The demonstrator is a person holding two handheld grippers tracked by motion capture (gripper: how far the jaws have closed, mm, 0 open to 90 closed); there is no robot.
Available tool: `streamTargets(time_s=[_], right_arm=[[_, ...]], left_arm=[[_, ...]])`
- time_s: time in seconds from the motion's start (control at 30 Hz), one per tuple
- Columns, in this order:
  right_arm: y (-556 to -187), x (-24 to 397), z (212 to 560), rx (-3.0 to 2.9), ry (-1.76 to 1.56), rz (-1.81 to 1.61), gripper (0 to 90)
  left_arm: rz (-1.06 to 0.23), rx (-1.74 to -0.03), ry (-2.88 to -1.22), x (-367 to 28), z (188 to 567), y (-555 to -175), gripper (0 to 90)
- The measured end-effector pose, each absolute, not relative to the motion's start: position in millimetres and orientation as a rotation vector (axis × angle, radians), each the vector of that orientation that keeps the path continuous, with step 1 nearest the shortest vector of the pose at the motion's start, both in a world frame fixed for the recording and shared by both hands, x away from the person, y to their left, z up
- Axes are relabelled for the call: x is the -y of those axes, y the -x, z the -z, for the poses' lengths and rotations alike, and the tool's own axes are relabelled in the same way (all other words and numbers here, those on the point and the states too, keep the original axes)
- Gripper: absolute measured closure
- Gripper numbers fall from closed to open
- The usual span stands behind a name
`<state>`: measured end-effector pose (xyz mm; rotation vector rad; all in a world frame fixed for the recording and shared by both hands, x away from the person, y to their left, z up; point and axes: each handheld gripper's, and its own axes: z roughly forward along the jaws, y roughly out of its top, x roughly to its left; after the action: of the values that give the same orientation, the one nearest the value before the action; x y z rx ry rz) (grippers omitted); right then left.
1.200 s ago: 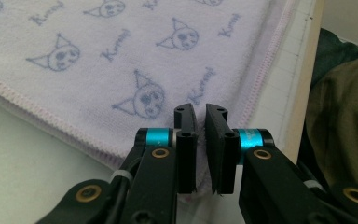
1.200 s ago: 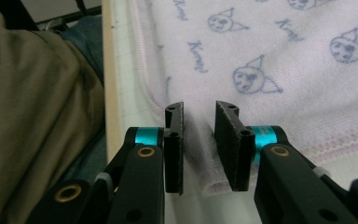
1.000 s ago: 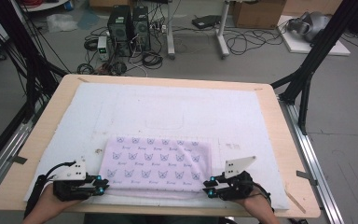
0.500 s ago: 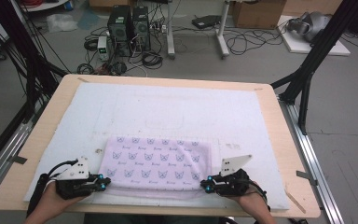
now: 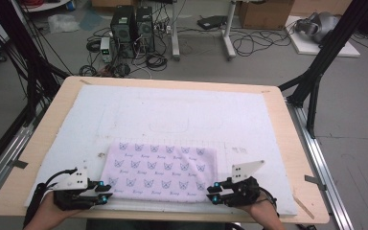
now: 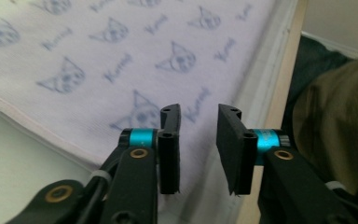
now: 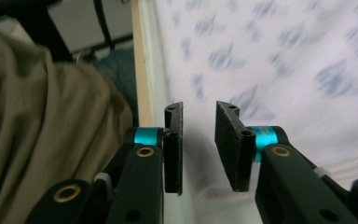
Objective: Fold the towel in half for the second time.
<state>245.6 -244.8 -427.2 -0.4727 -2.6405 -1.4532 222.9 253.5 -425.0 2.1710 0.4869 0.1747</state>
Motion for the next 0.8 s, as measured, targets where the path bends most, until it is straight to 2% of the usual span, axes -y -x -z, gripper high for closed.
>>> streamTargets(time_s=[0.17,0.6,0.8], right_arm=[[-268,253,417,2.670,0.610,1.519,61.2],[-331,255,418,2.799,0.874,1.460,49.9],[-354,255,425,2.772,0.928,1.463,45.7]], left_arm=[[-0.223,-0.522,-2.119,-256,416,-238,62.5],[-0.334,-0.679,-2.061,-257,415,-309,58.0],[-0.324,-0.804,-2.063,-256,426,-342,51.8]])
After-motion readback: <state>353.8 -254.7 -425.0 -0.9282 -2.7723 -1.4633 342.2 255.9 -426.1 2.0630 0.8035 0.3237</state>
